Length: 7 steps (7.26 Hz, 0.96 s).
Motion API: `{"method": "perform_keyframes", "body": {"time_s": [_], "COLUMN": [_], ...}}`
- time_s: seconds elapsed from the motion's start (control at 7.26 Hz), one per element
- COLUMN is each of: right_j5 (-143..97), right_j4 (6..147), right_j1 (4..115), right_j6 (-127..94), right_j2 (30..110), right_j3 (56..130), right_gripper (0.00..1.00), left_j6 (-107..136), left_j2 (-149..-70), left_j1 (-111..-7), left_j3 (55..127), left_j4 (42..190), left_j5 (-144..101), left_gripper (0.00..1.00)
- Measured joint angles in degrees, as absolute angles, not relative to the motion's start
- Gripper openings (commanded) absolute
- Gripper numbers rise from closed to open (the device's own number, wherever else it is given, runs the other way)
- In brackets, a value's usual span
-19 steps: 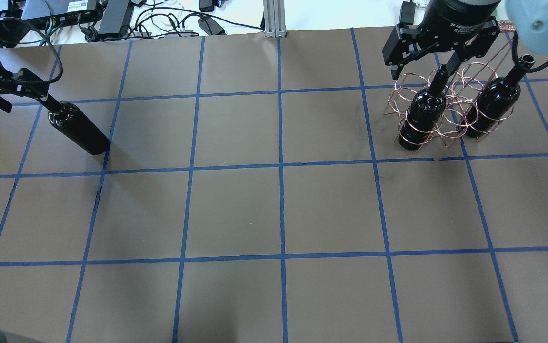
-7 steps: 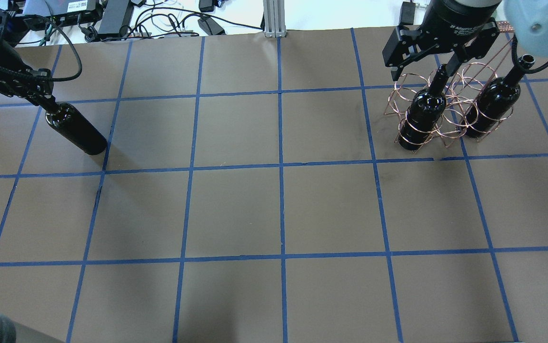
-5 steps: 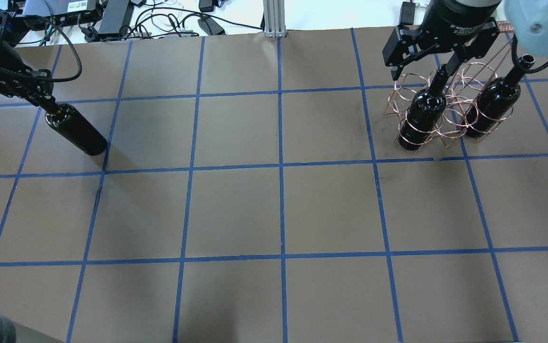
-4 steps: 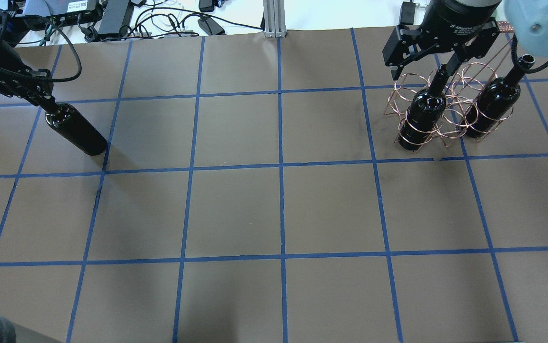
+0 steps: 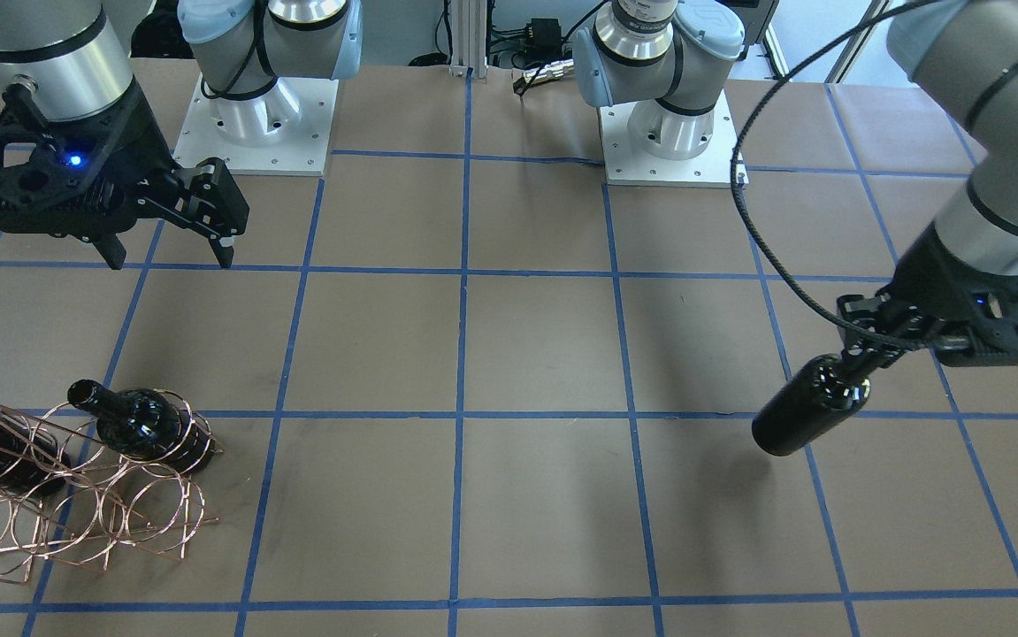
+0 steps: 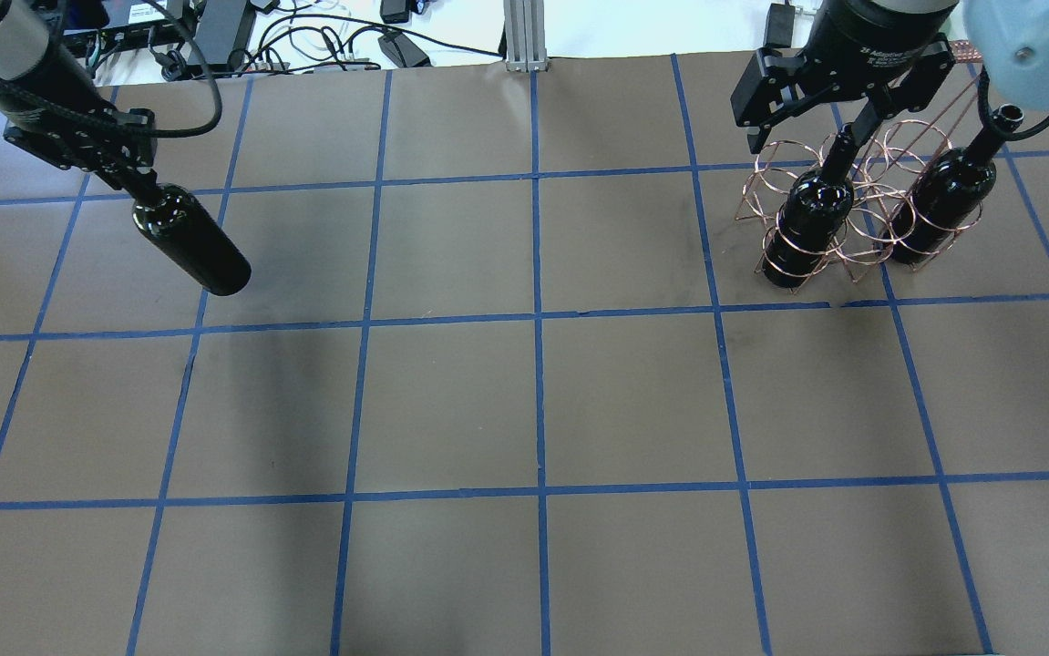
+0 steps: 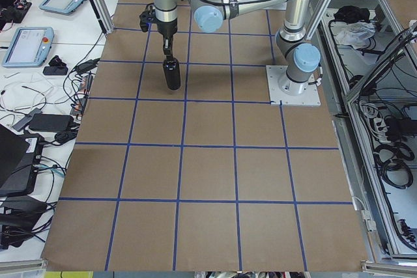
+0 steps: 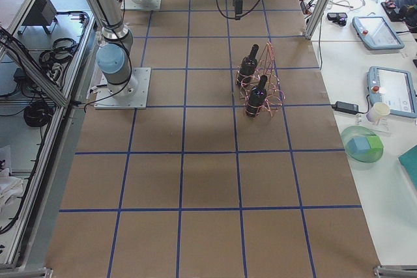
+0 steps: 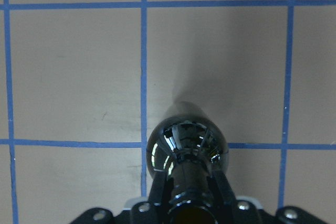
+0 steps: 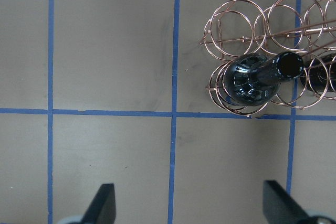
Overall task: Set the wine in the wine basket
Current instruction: 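Lift the bottle upright with the left gripper and carry it toward the table center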
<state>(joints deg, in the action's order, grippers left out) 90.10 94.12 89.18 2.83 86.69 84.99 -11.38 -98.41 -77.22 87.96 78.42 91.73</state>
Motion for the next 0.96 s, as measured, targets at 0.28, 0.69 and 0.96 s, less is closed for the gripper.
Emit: {"method": "perform_keyframes", "body": {"time_s": [0.28,0.69,0.96], "right_j5": [90.19,90.22,90.26], "right_j4": [94.13,94.12,94.03], "right_j1": [89.18,89.19,89.21], "right_j6": [2.83,2.82,2.9], "right_j2": [86.68,86.7,86.73], "right_j3": [84.99,85.03,85.07], "right_gripper": [1.0,1.0,1.0], "left_j6": [-2.64,7.28,9.84], "left_j2": [-92.26,-88.35,-88.52], "left_j1": [-84.84,-98.7,-106.03], "left_j3": [92.13,97.85,98.91], "left_j4": [79.75,79.24,78.93], "left_j5": [90.25,90.54,91.2], "left_gripper": [0.0,0.0,0.0]}}
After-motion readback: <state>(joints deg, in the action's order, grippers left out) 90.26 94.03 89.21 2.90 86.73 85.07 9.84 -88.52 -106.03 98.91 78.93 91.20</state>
